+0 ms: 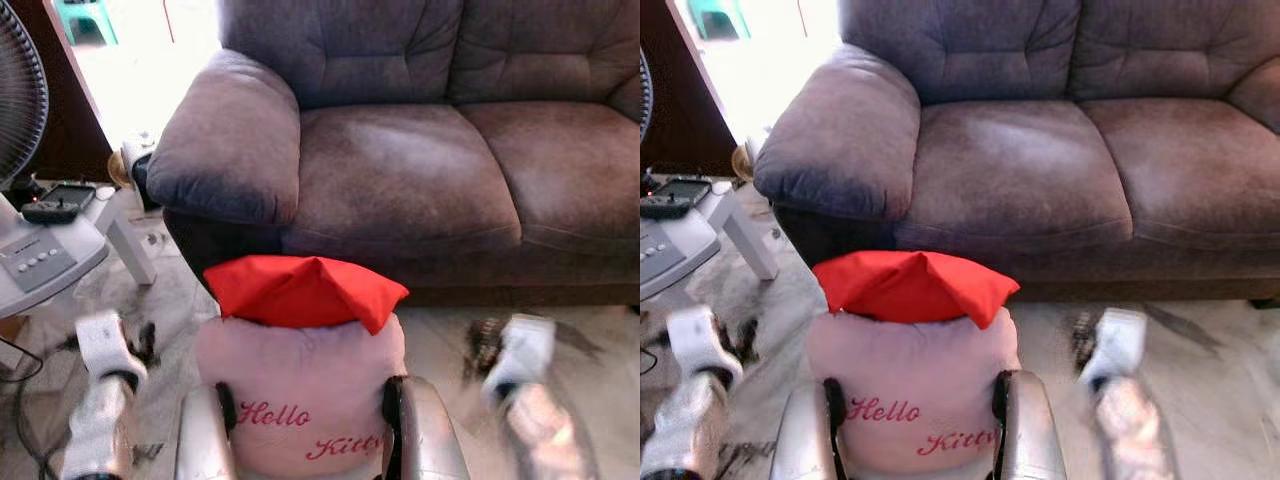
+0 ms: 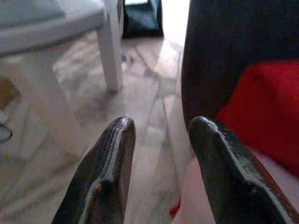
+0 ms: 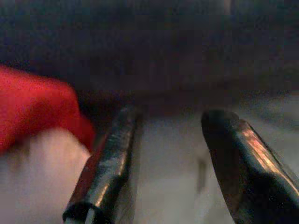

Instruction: Move the pillow to the sofa from floor

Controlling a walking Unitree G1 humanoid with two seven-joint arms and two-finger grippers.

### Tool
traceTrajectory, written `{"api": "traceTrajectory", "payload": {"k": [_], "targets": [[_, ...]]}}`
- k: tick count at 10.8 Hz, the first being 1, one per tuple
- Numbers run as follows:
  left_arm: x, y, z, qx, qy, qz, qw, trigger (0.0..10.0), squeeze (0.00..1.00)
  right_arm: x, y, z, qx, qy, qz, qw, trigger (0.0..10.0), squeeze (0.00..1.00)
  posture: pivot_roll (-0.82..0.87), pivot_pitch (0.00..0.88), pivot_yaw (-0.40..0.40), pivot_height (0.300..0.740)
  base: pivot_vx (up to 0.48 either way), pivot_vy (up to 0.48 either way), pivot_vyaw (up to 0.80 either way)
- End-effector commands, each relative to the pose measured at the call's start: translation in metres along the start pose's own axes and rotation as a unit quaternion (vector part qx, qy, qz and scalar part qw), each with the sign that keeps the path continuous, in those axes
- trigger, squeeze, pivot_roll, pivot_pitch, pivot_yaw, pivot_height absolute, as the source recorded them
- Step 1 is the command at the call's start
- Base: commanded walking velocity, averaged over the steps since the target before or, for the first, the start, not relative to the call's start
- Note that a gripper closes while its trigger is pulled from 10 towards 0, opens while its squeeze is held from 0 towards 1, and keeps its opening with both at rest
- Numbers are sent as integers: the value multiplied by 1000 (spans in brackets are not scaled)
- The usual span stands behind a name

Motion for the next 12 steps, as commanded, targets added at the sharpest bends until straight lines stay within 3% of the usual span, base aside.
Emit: {"api": "traceTrajectory", "payload": {"k": [1,2,3,4,5,6,8,9,10,11,12], "targets": [[-6,17,2,-5,-1,-27,1000,10000,0,-5,18,12,-8,23,-25,999,10000,0,27,4,-35,471,0,0,0],[-12,44,8,-7,11,-69,997,10000,0,-15,49,26,-20,43,-57,997,10000,0,19,0,-41,471,0,0,0],[-12,71,12,-24,26,-111,993,10000,0,-19,63,36,-5,53,-73,996,10000,0,36,0,-55,471,0,0,0],[-9,106,8,-47,24,-164,985,10000,0,-20,76,50,9,70,-88,994,10000,0,56,0,-72,471,0,0,0],[-7,132,-2,-35,14,-202,979,10000,0,-23,86,67,14,90,-100,991,10000,0,68,1,-80,471,0,0,0],[-8,136,-5,-29,14,-208,978,10000,0,-25,90,76,7,98,-102,990,10000,0,67,0,-84,471,0,0,0],[-10,125,-10,-11,15,-190,982,10000,0,-27,83,86,8,111,-89,990,10000,0,61,0,-78,471,0,0,0],[-10,116,-19,-18,-1,-176,984,10000,0,-27,63,73,10,88,-61,994,10000,0,71,0,-77,471,0,0,0],[-10,109,-19,-15,-1,-165,986,10000,0,-28,47,65,9,76,-36,996,10000,0,60,0,-63,471,0,0,0],[-16,91,-26,-22,-16,-131,991,10000,0,-29,22,54,10,55,4,998,10000,0,75,0,-59,471,0,0,0],[-20,77,-33,-29,-26,-106,994,10000,0,-30,9,54,23,52,30,998,10000,0,64,2,-53,471,0,0,0]]}}
Point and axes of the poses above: a point about 5 cm out from each wrist's last joint towards the gripper, its own x axis pointing back from the gripper into the wrist, its own y axis along the axis of the wrist's last joint, z = x × y, the point moved 6 cm from there along -x, pointing out of the wrist towards the gripper, and after that the axes turned 13 degrees about -x, right-handed, at the moved point
